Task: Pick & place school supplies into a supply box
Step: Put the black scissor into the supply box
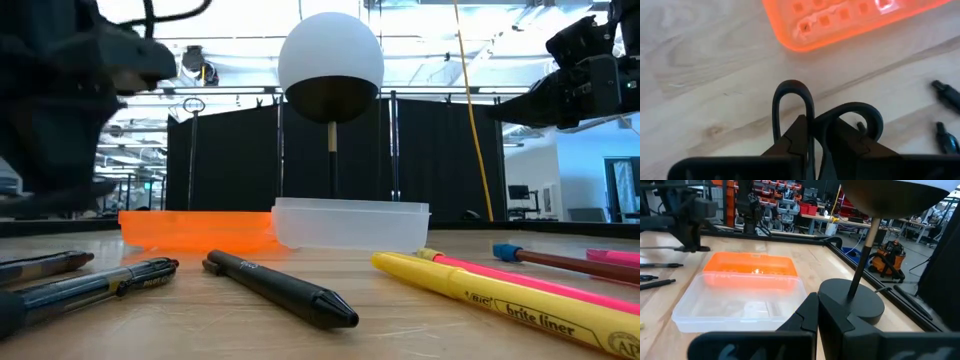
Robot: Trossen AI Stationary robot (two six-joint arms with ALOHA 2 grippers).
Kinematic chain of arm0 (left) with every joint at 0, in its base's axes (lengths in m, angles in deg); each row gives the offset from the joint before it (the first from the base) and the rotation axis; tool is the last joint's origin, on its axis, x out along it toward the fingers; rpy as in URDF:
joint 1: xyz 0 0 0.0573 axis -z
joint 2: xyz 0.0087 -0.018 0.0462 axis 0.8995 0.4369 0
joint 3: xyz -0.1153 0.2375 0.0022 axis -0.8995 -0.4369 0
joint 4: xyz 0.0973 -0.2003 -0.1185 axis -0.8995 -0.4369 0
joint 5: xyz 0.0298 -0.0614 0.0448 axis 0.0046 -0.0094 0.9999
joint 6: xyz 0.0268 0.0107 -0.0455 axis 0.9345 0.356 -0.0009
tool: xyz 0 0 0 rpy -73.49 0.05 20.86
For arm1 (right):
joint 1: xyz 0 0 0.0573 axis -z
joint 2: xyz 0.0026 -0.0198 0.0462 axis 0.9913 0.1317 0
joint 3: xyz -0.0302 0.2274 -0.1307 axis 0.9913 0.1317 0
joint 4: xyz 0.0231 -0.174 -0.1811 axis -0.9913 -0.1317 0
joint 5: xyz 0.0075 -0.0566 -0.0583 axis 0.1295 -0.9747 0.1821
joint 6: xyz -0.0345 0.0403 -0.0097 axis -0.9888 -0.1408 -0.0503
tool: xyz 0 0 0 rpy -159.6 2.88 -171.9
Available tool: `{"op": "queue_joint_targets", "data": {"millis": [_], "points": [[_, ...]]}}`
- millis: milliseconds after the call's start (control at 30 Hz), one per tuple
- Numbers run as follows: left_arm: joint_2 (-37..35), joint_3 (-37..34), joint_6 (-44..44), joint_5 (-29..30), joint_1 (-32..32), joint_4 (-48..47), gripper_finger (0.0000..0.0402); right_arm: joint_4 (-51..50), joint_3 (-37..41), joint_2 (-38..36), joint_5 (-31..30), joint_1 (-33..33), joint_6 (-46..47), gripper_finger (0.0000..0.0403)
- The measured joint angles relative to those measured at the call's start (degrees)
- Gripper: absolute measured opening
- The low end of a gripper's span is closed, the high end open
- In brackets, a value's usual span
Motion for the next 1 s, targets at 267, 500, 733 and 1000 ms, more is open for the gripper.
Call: {"op": "queue_joint_targets", "data": {"millis": [267,500,733,1000], "points": [[-5.8,4.4,3.5,7.1,-1.4,0.1,0.0058,-0.2,0.0,0.1,0.0,0.0,0.0,0.0],[-6.9,15.5,26.6,9.0,-12.2,8.1,0.0058,0.0,0.0,0.3,0.0,0.0,0.0,0.0],[-4.8,18.0,38.4,6.7,-24.3,23.0,0.0058,0.1,0.0,0.3,0.0,0.0,1.3,0.0],[3.3,17.9,40.0,-3.6,-33.8,25.3,0.0058,-0.1,0.0,1.2,0.0,0.0,1.4,0.0]]}}
